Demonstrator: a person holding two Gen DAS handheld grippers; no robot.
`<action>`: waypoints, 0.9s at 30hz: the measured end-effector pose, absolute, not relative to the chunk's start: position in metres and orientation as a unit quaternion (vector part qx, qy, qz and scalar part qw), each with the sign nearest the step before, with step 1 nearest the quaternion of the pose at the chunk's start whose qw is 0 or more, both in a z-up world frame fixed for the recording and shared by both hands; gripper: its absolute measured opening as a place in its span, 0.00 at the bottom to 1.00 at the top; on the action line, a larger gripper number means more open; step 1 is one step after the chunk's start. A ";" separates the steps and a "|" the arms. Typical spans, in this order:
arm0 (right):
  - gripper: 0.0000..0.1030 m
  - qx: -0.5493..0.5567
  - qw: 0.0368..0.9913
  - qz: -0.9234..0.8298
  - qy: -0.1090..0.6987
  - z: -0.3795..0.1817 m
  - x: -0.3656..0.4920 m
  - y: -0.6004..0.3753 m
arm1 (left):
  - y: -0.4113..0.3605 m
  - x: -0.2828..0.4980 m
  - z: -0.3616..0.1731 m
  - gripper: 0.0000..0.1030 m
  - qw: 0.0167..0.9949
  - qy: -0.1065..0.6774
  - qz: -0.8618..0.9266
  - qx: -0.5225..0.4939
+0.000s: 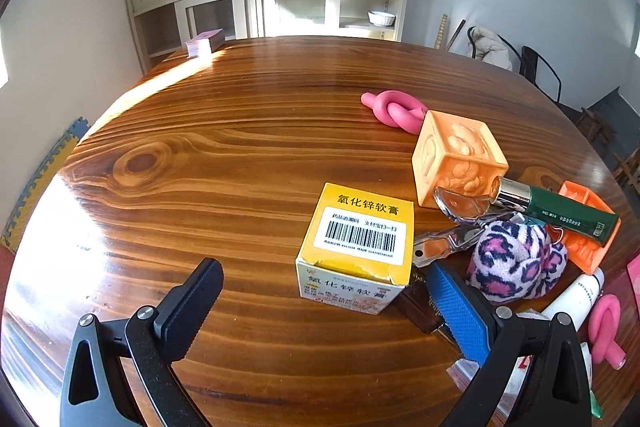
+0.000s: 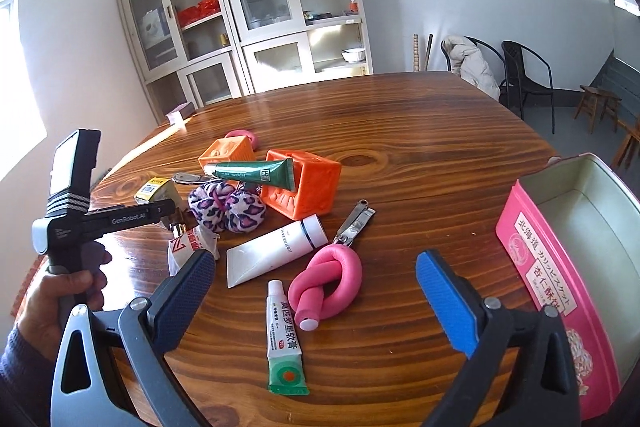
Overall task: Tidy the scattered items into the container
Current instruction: 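Close the left tool on the yellow box while the right tool grasps the pink knot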
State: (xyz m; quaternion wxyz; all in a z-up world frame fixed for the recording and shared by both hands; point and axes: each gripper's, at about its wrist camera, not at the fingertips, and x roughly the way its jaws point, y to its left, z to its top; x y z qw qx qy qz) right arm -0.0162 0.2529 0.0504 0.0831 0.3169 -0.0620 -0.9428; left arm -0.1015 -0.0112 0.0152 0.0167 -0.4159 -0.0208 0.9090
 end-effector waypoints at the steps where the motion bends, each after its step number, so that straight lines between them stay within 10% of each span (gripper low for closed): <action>1: 0.96 0.315 0.083 -0.944 -0.059 0.051 -0.015 0.253 | -0.013 -0.104 0.014 0.96 0.020 -0.027 0.908 -0.417; 4: 0.93 0.310 0.083 -0.946 -0.054 0.052 -0.013 0.252 | -0.020 -0.113 0.011 0.60 0.035 -0.056 0.903 -0.424; 7: 0.87 0.308 0.085 -0.946 -0.055 0.052 -0.013 0.252 | -0.024 -0.117 0.007 0.47 0.036 -0.068 0.901 -0.426; 15: 0.46 0.323 0.101 -0.937 -0.081 0.050 -0.016 0.261 | -0.018 -0.095 0.029 0.45 0.031 -0.047 0.921 -0.385; 27: 0.42 0.338 0.112 -0.928 -0.112 0.049 -0.017 0.279 | -0.004 -0.037 0.063 0.45 0.044 -0.032 0.937 -0.345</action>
